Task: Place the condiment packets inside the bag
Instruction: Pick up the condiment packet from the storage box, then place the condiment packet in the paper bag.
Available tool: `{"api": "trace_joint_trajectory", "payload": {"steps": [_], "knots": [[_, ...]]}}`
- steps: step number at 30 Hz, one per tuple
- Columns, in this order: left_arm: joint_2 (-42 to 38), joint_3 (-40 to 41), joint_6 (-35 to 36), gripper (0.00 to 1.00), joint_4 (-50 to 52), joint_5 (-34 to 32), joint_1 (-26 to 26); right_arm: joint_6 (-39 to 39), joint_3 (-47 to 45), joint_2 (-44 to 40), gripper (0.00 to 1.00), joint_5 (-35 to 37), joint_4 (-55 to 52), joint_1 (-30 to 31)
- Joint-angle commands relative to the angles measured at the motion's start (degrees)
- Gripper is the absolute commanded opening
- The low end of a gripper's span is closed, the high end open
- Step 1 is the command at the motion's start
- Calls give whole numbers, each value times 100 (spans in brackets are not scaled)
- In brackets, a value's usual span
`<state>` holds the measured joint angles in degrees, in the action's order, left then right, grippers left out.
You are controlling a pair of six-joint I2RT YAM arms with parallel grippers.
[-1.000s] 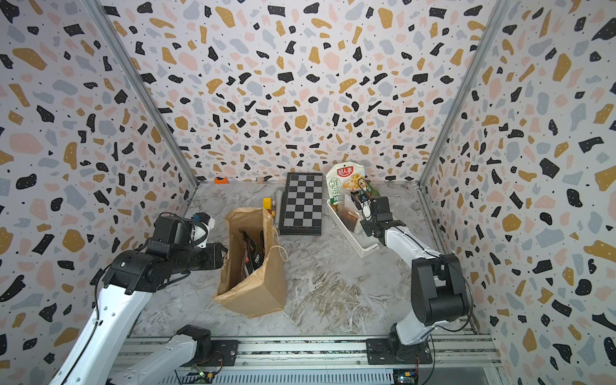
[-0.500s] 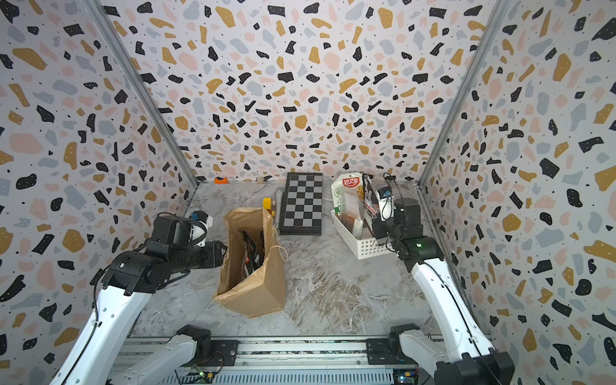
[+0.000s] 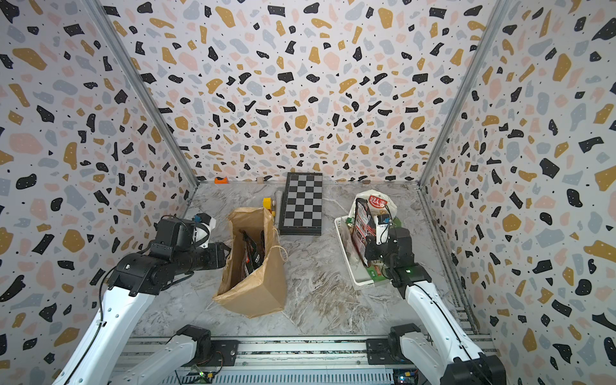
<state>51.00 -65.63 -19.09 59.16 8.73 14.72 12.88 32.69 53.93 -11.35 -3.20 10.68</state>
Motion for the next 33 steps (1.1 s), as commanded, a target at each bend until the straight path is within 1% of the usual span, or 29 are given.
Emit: {"api": "trace_joint_trajectory", "payload": {"steps": [1, 6, 8, 10, 12, 13, 14, 15, 18, 21, 22, 24, 25, 26, 27, 28, 29, 31, 33], "knots": [[-88, -54, 50, 50, -28, 43, -22, 316, 415, -351, 0, -45, 1154, 0], [-112, -35, 5, 47, -107, 153, -22, 232, 1133, -1043, 0, 69, -279, 77], [-81, -8, -5, 45, -141, 181, -22, 322, 1351, -1369, 0, -97, -731, 174], [-55, -10, -7, 42, -126, 210, -22, 562, 1531, -1620, 0, -406, -978, 319], [-63, -47, -44, 42, -113, 316, -22, 922, 1670, -1790, 0, -743, -1025, 512], [-83, -73, -89, 44, -130, 367, -22, 1136, 1732, -1848, 0, -868, -989, 634], [-136, -109, -145, 48, -149, 404, -22, 1355, 1778, -1886, 0, -985, -900, 751], [-188, -147, -198, 53, -164, 382, -22, 1552, 1823, -1902, 0, -1108, -749, 844], [-387, -334, -308, 57, -71, 46, -22, 2043, 1930, -1858, 0, -1356, -91, 1181], [-633, -468, -316, 62, 57, -467, -22, 2216, 2185, -1551, 0, -1446, 421, 1665], [-716, -476, -283, 63, 31, -437, -22, 2199, 2314, -1357, 0, -1444, 479, 1888], [-814, -444, -208, 64, -71, 16, -22, 2169, 2544, -971, 0, -1387, 609, 2412], [-808, -365, -186, 64, -159, 534, -22, 2150, 2681, -679, 0, -1292, 706, 2775], [-760, -317, -179, 63, -180, 890, -22, 2144, 2806, -469, 0, -1187, 744, 3102], [-684, -277, -182, 62, -132, 1139, -22, 2104, 2949, -229, 0, -1088, 741, 3451], [-606, -249, -154, 62, -30, 1205, -17, 2037, 3185, 14, 0, -977, 621, 3752], [-525, -235, -72, 60, 122, 1109, -16, 1989, 3440, 257, 0, -842, 439, 4011], [-455, -196, 73, 60, 413, 711, -22, 2009, 3806, 602, 0, -545, 253, 4350], [-477, -164, 172, 59, 590, 254, -22, 2091, 3946, 870, 0, -389, 461, 4672]]}}
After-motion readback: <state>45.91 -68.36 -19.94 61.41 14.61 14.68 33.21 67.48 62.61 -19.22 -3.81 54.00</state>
